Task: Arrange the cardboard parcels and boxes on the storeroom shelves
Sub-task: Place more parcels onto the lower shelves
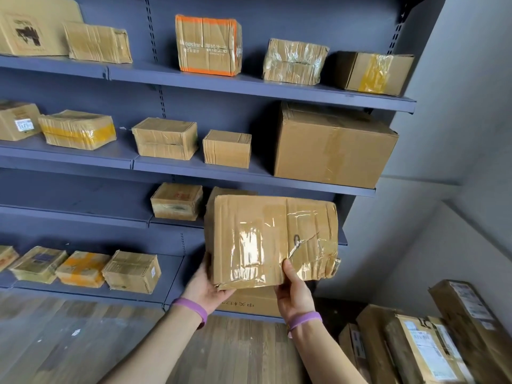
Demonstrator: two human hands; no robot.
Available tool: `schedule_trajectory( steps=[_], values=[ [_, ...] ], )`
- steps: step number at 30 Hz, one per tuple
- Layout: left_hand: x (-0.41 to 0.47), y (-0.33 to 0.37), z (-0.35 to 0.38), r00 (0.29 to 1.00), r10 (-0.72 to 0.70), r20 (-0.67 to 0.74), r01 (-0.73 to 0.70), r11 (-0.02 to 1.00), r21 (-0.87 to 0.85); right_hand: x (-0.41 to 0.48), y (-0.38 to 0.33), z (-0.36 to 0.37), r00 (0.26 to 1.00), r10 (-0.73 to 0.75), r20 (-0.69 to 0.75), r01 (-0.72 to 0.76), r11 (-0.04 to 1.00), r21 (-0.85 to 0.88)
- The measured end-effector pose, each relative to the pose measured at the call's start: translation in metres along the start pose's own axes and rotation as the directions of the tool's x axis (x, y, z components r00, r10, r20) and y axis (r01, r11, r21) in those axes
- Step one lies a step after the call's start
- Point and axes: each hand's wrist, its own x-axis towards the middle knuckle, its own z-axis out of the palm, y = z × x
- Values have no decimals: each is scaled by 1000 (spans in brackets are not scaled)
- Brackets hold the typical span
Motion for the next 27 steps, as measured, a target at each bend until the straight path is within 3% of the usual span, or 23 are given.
schedule_trajectory(
  steps=[7,12,17,22,25,27],
  values=[
    [-1,4,5,984,152,-90,-96,891,444,1,7,-6,996,-51,-68,51,999,-7],
    [6,6,4,957,290,26,-244,750,616,-2,13,-6,998,-54,-39,51,996,-77],
    [12,6,-9,926,378,-5,-302,748,592,-3,10,-14,997,-56,50,64,982,-179],
    [16,7,-19,910,412,-46,-321,771,549,6,4,-33,991,61,121,-20,949,-315],
    [17,9,-28,917,392,-77,-295,795,531,16,-1,-51,997,75,8,-63,883,-466],
    [16,10,-37,921,375,-103,-267,803,533,23,-8,-58,969,-157,-190,16,810,-587]
  ],
)
